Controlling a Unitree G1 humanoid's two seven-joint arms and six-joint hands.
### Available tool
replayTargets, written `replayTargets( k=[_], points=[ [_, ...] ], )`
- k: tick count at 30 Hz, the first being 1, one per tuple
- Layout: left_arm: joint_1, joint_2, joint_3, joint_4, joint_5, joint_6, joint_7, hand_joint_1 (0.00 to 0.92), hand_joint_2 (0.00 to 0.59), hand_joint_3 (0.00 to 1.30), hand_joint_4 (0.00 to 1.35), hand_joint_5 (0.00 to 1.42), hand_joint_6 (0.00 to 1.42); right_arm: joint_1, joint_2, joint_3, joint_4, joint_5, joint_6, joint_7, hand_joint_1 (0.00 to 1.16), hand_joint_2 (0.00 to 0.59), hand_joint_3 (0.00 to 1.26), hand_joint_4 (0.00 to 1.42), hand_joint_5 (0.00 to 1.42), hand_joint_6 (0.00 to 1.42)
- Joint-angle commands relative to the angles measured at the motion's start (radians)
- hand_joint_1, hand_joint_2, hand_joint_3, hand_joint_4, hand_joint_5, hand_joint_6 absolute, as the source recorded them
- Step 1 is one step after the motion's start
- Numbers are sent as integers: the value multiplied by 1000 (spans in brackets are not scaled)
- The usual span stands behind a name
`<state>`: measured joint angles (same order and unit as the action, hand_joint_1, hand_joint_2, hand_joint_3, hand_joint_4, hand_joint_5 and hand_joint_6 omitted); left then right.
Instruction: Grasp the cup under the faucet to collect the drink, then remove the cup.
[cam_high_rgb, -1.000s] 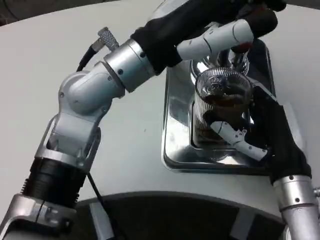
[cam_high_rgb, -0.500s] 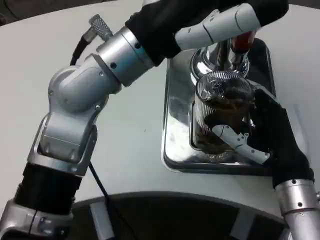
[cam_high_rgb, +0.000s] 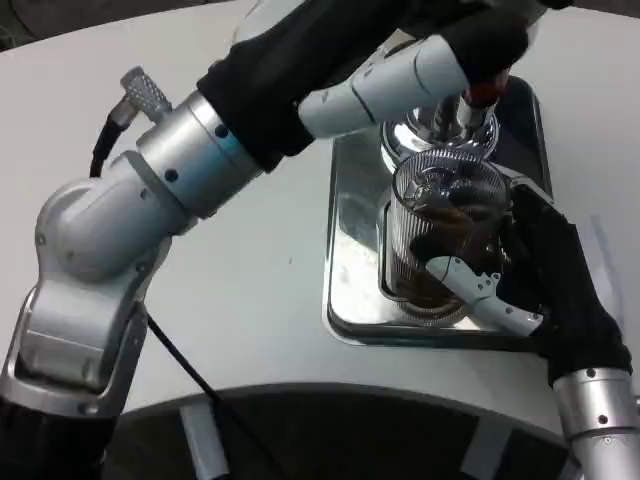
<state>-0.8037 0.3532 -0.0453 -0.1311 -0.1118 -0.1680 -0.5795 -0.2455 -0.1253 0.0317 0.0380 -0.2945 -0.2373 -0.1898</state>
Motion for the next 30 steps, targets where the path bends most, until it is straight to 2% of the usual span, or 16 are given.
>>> replayTargets(
  k=[1, 7, 13, 22, 30],
  points=[
    [79, 32, 24, -70, -22, 46, 2, 0, 95, 218, 267, 316, 296, 24, 15, 3, -14, -5, -10, -13, 626, 266, 397, 460, 546, 333],
    [201, 70, 67, -155, -45, 112, 10, 0, 99, 228, 279, 330, 310, 29, 22, 4, -14, -6, -20, -26, 639, 256, 448, 537, 615, 419],
    [276, 90, 94, -196, -56, 150, 9, 0, 100, 249, 304, 345, 319, 25, 26, 7, -7, -7, -29, -35, 646, 261, 484, 587, 657, 468],
    [373, 121, 122, -225, -58, 162, 3, 0, 100, 257, 327, 358, 332, 19, 31, 7, 11, -11, -43, -46, 653, 262, 531, 635, 723, 531],
    [425, 141, 121, -237, -53, 156, -4, 0, 100, 262, 332, 365, 336, 11, 32, 1, 23, -11, -56, -55, 654, 262, 545, 653, 735, 548]
  ],
)
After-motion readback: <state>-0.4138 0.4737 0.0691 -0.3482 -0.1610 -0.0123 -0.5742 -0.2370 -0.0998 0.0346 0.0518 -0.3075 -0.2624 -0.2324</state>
